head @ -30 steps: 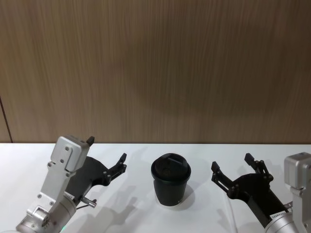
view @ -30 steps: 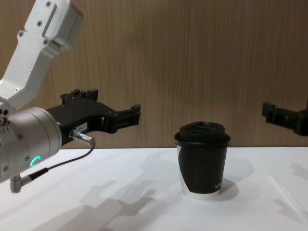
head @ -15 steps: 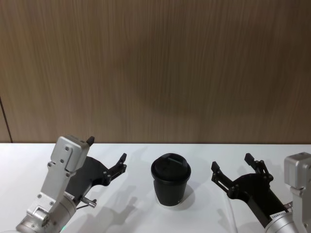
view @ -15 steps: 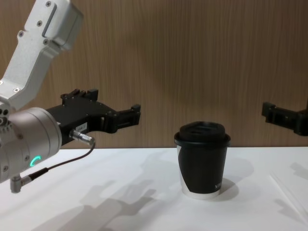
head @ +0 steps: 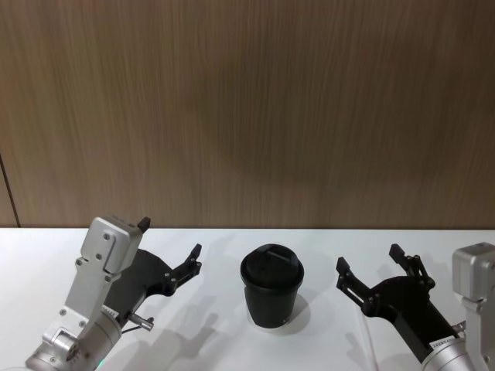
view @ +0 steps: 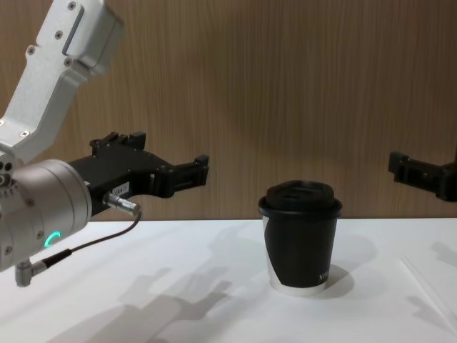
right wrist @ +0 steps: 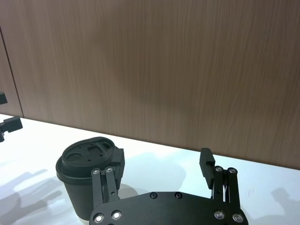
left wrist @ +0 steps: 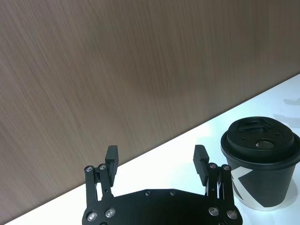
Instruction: Pick up the straw with one hand, pass it to the other hand, and insert it into the cup.
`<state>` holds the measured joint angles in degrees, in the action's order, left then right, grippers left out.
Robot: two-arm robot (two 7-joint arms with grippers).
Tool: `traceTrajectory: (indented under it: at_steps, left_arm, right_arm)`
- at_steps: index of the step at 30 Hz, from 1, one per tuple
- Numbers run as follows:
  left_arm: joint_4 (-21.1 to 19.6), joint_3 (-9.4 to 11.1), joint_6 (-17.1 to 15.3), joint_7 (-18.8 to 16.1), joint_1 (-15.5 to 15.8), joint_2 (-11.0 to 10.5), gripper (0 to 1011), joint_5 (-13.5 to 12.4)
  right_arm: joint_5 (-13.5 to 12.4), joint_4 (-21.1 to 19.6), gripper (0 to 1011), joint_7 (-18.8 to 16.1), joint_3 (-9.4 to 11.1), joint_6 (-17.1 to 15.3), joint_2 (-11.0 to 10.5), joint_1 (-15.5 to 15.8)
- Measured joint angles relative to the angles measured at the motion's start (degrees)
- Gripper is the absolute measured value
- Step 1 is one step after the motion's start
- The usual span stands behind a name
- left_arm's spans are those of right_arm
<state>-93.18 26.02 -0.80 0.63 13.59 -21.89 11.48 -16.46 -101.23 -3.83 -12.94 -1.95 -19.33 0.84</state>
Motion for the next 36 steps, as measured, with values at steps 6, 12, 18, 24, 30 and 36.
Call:
traceTrajectory:
  at_steps: [6, 12, 18, 24, 30, 36]
  left_arm:
    - [0.0, 0.0, 0.0, 0.0, 0.0, 0.0, 1003, 0.0]
    - [0.0, 0.0, 0.0, 0.0, 0.0, 0.0, 1003, 0.0]
    - [0.0, 0.0, 0.0, 0.0, 0.0, 0.0, 1003, 0.0]
    - [0.0, 0.0, 0.0, 0.0, 0.0, 0.0, 1003, 0.0]
    - [0.0, 0.0, 0.0, 0.0, 0.0, 0.0, 1002, 0.0]
    - [0.0, 0.0, 0.0, 0.0, 0.0, 0.0, 1003, 0.0]
  right_arm:
    - [0.0, 0.0, 1001, 0.0, 0.0, 0.0, 0.0, 0.0]
    - [0.0, 0.0, 1001, 0.0, 0.0, 0.0, 0.0, 0.0]
    - [0.1, -0.1, 1001, 0.0, 0.2, -0.1, -0.1, 0.3]
    - [0.4, -0.5, 1001, 0.0, 0.6, -1.0, -0.6, 1.1]
    - [0.7, -1.5, 1001, 0.3, 1.0, -3.2, -1.1, 2.3]
    - [1.1, -2.5, 1001, 0.8, 1.0, -6.2, -1.4, 3.4]
